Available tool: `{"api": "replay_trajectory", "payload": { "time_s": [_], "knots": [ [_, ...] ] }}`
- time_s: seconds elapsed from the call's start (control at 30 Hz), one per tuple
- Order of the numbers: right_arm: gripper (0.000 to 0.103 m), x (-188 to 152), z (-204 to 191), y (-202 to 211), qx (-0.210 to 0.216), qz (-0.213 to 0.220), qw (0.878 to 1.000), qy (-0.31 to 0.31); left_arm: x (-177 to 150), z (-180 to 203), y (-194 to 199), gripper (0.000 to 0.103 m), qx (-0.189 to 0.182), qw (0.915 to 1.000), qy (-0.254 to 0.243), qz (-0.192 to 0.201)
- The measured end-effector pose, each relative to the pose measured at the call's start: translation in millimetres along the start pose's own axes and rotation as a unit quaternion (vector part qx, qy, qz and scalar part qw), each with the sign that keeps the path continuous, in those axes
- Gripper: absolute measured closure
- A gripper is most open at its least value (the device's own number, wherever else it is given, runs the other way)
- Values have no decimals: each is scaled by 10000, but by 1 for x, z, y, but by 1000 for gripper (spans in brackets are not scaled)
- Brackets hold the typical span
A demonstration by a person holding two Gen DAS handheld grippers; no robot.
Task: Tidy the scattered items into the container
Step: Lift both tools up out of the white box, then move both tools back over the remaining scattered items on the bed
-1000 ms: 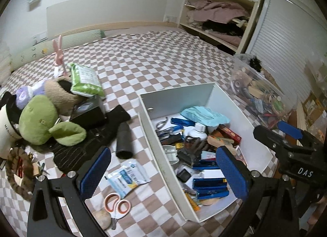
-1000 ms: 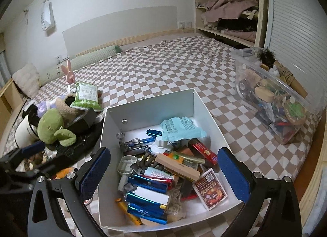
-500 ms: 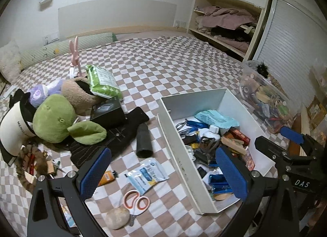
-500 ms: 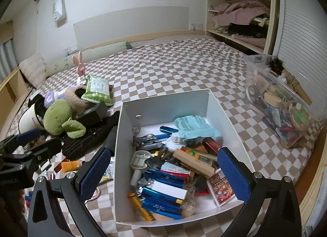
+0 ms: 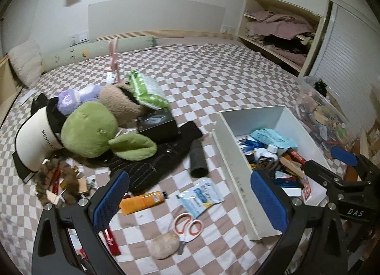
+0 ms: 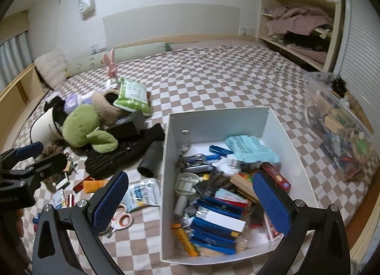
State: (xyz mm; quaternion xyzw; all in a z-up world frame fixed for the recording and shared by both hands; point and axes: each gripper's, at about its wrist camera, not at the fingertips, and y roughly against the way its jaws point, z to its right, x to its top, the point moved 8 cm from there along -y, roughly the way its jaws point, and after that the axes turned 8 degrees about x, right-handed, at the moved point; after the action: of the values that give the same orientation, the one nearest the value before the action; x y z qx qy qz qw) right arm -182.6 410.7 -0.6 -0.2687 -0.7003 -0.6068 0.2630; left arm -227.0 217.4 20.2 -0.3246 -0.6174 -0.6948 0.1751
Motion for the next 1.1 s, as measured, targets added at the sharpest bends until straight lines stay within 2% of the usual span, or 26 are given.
{"api": "replay_trajectory", "payload": {
  "time_s": [0.27,0.47,0.7,0.97,1.1],
  "knots": [
    [0,1,-41,-10,175,-140,9983,533,-7,-38,9,0,235,9997,100,23],
    [0,-3,-74,-16,528,-231,9946,864,-18,-66,14,0,388,9991,159,-27],
    [0,-12,-100,-27,750,-476,9887,1205,-32,-94,18,0,580,9981,159,-101],
    [0,-27,-118,-40,1001,-793,9806,1484,-51,-111,22,0,576,9981,-78,-184],
    [0,-36,-130,-48,1148,-1006,9718,1800,-66,-117,22,0,548,9977,-317,-261]
  ]
}}
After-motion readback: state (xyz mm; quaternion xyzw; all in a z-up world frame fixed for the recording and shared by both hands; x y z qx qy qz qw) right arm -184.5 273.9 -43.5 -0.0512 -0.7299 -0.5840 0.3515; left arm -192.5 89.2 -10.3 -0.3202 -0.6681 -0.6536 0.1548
